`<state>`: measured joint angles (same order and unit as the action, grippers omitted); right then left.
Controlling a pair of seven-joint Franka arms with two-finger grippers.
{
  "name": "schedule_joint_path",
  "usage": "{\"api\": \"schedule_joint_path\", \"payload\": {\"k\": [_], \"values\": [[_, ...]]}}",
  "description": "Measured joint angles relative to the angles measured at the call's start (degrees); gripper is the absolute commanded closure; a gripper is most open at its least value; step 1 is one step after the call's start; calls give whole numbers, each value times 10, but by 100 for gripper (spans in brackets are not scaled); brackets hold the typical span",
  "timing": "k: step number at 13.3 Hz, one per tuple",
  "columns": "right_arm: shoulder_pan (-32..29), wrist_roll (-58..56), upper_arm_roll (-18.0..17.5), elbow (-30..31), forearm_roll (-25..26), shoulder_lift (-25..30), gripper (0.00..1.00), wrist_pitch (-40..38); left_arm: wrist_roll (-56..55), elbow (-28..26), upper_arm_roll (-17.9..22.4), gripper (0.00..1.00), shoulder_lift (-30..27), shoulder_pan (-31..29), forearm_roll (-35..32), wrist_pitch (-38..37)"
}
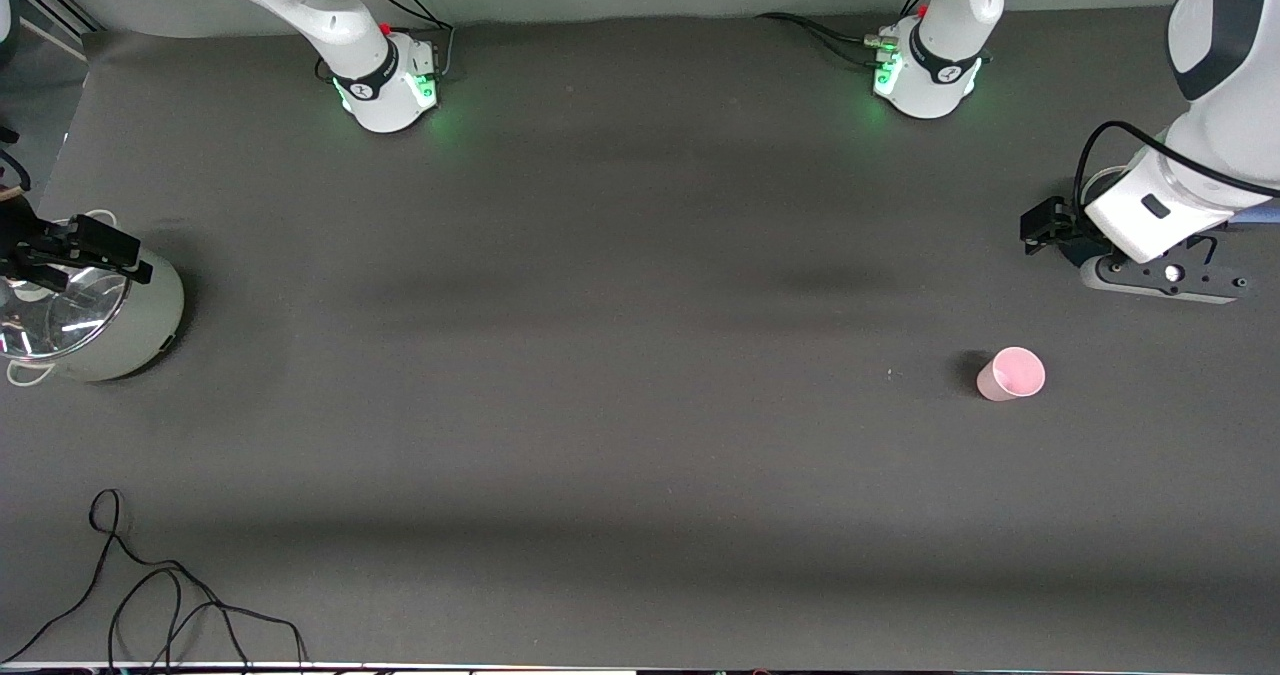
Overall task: Transfer pink cup from left to right arm
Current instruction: 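Move the left gripper down toward the pink cup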
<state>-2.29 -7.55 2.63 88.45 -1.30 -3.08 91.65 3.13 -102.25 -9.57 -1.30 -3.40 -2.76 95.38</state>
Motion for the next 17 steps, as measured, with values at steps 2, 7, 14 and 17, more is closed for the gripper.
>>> {"api": "schedule_joint_path", "payload": {"k": [2,7,14,17], "values": [[0,-1,0,0,0,0,0,0,19,0,0,0,0,0,0,1],[2,-2,0,0,8,0,0,0,180,1,10,0,8,-22,4,3],[2,-2,0,0,9,-1,0,0,541,0,18,0,83,-153,80,72],[2,-2,-1,0,9,-3,0,0,673,0,18,0,138,-182,145,112]]}}
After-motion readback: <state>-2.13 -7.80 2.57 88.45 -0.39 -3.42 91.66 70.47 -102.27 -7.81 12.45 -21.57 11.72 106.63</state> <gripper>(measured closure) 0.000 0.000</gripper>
